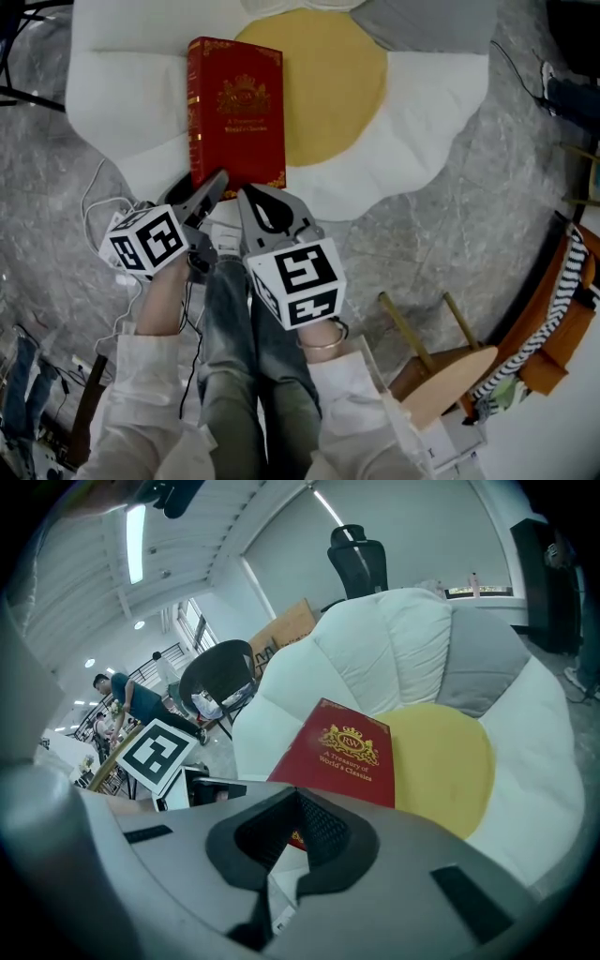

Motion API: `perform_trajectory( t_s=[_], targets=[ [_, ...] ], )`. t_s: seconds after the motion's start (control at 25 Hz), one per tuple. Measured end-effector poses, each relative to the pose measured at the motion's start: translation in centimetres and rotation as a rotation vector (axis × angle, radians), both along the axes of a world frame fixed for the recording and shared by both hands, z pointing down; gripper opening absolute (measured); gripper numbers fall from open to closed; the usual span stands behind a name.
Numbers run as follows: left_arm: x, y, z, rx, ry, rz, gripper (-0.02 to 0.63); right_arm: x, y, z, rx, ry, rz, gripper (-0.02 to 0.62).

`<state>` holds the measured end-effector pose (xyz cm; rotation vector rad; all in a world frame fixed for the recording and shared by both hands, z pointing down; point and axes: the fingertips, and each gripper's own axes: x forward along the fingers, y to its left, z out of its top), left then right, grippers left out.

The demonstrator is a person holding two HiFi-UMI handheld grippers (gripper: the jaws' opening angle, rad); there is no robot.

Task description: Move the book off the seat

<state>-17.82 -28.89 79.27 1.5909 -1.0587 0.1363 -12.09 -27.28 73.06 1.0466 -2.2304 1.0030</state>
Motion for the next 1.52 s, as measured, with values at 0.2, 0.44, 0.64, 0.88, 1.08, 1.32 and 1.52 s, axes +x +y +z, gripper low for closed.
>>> perform_trajectory(
  t_s=[0.2, 0.44, 0.64, 0.88, 1.08, 1.32, 1.52],
  targets=[
    [1.0, -1.1, -2.2, 0.025, 0.021, 0.013, 0.253, 0.8, -1.0, -1.9, 0.03, 0.0, 0.011, 0.012],
    [2.5, -1.6, -4.8, 0.047, 0.018, 0.104, 0.249, 1.3, -1.5, -4.5, 0.048, 0.005, 0.032, 0.012],
    [3.8, -2.0, -7.5, 0.054, 0.04, 0.11, 0.247, 2.5, -1.9, -6.8, 0.064, 0.014, 0.062, 0.012],
    [4.7, -2.5, -12.0, 0.063, 0.049, 0.136, 0.247, 4.7, -3.0, -10.9, 0.086, 0.014, 0.13, 0.012],
    [5.1, -2.0, -17.6, 0.088, 0.043, 0.161, 0.247, 6.4, -3.5, -16.3, 0.123, 0.004, 0.182, 0.012],
    [6.3, -2.7, -27.0, 0.14, 0.06, 0.173, 0.247, 8.6, -4.2, -25.3, 0.199, -0.004, 0.226, 0.012],
    [7.3, -2.7, -34.1, 0.186, 0.066, 0.221, 0.247, 9.1, -3.7, -32.4, 0.255, -0.02, 0.246, 0.011]
  ],
)
